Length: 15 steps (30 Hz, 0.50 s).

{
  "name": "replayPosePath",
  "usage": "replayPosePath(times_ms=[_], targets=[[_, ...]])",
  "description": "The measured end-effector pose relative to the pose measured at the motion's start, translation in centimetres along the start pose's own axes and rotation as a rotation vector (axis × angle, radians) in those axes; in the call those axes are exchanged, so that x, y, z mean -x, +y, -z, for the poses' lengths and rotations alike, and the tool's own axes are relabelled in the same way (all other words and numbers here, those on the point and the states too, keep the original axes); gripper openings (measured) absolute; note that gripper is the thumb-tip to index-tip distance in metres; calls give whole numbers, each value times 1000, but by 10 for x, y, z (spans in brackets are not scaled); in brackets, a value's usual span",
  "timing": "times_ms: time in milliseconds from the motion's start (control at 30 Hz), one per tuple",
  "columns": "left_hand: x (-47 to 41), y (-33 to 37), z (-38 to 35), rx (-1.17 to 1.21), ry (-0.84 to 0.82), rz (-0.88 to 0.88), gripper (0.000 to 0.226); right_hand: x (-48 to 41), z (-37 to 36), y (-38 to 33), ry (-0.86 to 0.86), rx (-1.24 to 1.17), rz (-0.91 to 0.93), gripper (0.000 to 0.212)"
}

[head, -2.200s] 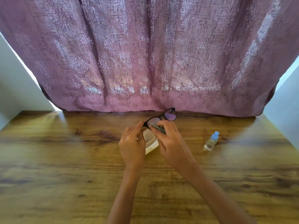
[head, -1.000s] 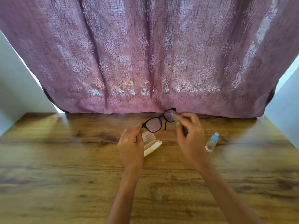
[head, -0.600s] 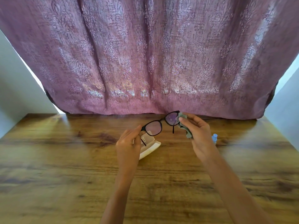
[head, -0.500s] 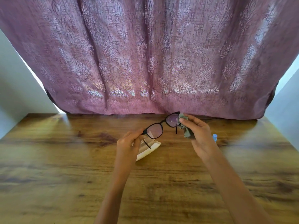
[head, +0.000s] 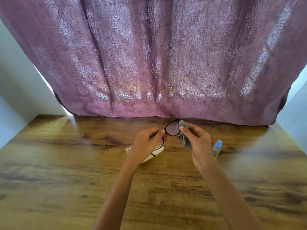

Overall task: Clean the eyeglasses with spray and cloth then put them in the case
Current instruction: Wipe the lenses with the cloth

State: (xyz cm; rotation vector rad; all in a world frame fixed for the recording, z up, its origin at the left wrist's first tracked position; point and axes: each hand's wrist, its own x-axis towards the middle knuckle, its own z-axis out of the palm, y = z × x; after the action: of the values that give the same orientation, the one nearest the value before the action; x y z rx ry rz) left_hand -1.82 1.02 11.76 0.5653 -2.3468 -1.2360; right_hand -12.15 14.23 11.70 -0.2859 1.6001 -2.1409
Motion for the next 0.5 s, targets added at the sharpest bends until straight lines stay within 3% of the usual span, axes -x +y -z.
replayPosePath(times_ms=[67, 133, 233, 400, 500], targets=[[-1, 6, -2, 58, -11, 41, 32, 0, 4, 2, 57, 274, 206, 14], [-1, 11, -3, 79, -1, 57, 31, -1, 8, 3, 93, 605, 567, 16], [-2, 13, -5, 86, 12, 62, 32, -1, 12, 8, 38, 872, 910, 19], [-2, 16, -8, 20, 14, 15, 30, 8, 11, 11, -191, 1118, 1032, 27], [0, 16, -8, -16, 51, -9, 30, 2, 13, 3, -140, 1154, 997, 30]])
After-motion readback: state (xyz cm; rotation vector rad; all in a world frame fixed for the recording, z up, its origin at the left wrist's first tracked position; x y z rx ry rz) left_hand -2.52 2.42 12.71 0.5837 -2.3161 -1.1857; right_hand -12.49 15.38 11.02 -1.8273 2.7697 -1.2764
